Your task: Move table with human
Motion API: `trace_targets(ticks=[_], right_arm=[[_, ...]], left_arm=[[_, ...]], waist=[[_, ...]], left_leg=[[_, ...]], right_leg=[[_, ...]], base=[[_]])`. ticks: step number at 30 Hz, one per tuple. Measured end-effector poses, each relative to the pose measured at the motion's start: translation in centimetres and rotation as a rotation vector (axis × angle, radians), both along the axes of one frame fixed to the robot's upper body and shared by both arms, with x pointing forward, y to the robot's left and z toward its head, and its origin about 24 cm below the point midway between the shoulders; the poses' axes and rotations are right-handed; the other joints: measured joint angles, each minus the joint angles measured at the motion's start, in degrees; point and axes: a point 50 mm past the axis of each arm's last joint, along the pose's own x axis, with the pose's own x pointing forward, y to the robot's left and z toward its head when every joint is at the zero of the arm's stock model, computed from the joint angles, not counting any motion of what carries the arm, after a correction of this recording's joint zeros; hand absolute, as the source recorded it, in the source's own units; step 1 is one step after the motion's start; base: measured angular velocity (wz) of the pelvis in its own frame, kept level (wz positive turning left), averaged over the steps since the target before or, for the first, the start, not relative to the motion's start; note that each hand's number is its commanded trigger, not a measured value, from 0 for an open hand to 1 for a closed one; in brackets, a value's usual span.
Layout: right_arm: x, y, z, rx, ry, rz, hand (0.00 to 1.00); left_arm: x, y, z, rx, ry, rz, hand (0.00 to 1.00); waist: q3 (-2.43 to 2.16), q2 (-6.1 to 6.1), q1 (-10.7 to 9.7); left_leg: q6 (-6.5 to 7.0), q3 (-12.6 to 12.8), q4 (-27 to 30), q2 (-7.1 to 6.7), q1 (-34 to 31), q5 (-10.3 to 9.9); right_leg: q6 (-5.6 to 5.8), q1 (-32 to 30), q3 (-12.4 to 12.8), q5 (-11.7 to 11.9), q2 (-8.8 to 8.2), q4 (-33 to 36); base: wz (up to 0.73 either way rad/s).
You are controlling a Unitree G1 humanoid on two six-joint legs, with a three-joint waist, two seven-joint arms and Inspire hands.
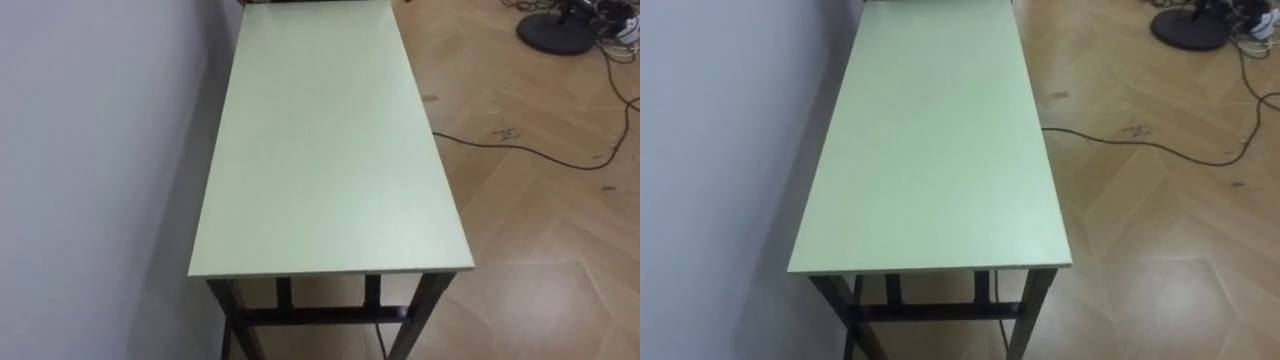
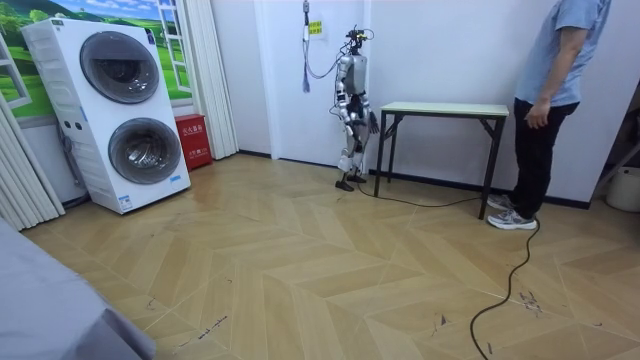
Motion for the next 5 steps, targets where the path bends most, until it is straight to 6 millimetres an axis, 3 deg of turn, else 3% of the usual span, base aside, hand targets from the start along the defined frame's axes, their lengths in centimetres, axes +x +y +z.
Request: trace_targets(ticks=[5], right_arm=[[-2.4,-0.3,-0.4,-0.053,0.156,0.003,0.0]], left_arm=[[-0.8,0.8,-0.2,0.083,0.066,-0.013,0.0]], waist=[[0.08,-0.52,0.19]], left_leg=[[-0.08,0.07,-0.03,-0.02,0.61,-0.08]], right_leg=[[0.0,0.4,0.37,0.0,0.05,0.01]], base=[[-0.03]])
